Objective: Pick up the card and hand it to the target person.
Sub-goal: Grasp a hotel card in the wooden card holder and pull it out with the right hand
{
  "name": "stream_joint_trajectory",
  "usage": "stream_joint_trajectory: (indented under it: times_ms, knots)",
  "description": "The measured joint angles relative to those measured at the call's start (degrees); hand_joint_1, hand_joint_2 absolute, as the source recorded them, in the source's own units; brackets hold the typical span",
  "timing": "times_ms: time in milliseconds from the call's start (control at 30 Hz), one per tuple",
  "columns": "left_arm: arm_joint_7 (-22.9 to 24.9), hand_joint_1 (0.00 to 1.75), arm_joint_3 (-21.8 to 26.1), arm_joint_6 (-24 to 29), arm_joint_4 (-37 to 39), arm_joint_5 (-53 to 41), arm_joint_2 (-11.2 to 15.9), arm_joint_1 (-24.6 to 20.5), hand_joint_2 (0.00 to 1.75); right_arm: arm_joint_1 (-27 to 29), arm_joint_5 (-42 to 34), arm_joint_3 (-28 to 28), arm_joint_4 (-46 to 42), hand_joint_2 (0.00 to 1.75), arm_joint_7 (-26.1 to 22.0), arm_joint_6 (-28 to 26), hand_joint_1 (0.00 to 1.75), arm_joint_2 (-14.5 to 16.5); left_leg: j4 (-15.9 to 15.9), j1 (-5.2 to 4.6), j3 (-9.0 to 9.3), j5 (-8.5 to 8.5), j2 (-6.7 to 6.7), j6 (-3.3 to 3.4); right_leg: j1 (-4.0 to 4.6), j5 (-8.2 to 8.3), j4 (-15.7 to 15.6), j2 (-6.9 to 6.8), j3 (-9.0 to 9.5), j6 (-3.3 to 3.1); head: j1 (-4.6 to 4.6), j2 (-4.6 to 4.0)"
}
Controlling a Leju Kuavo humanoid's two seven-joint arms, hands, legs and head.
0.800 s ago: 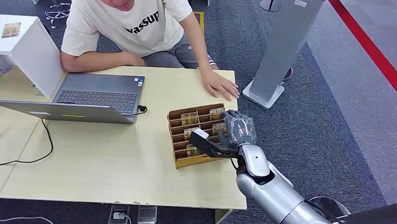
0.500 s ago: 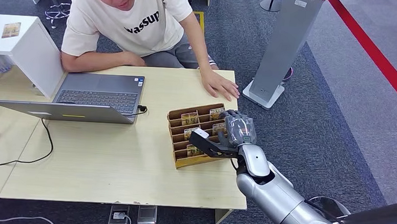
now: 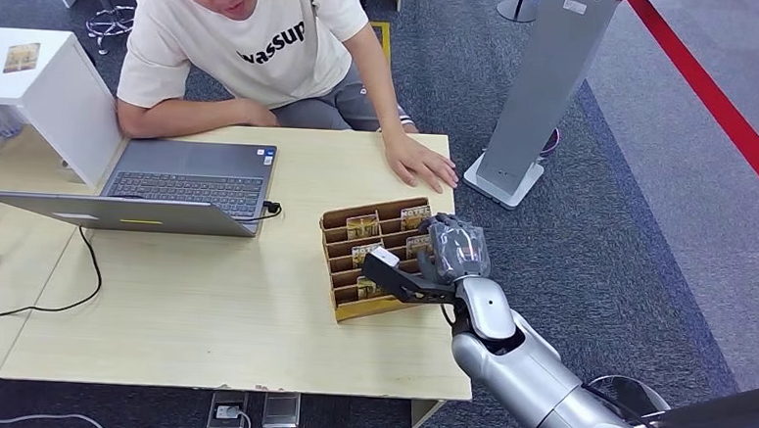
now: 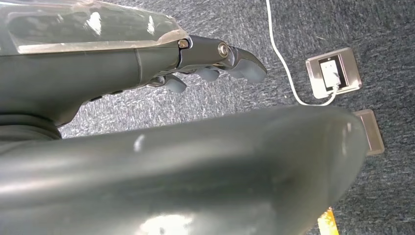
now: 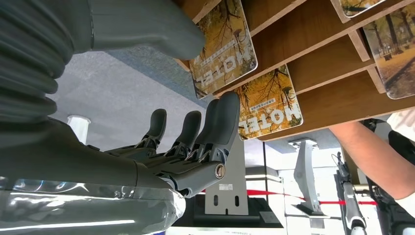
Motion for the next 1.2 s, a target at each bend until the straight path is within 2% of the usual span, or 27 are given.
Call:
stream_joint_trajectory:
  times_ms: [967, 1200]
  knots:
    - [0.3, 0.00, 0.0, 0.3, 0.0, 0.1, 0.0, 0.0, 0.00, 0.3, -0.7, -0.2, 0.0, 1.75, 0.1, 0.4, 0.80, 0.0, 0.0, 0.00, 0.00, 0.00, 0.00, 0.00, 0.00, 0.00, 0.0, 0.00, 0.00, 0.00, -0.01, -0.01]
    - [0.3, 0.00, 0.0, 0.3, 0.0, 0.1, 0.0, 0.0, 0.00, 0.3, -0.8, -0.2, 0.0, 1.75, -0.2, 0.5, 0.89, 0.0, 0.0, 0.00, 0.00, 0.00, 0.00, 0.00, 0.00, 0.00, 0.0, 0.00, 0.00, 0.00, -0.01, -0.01]
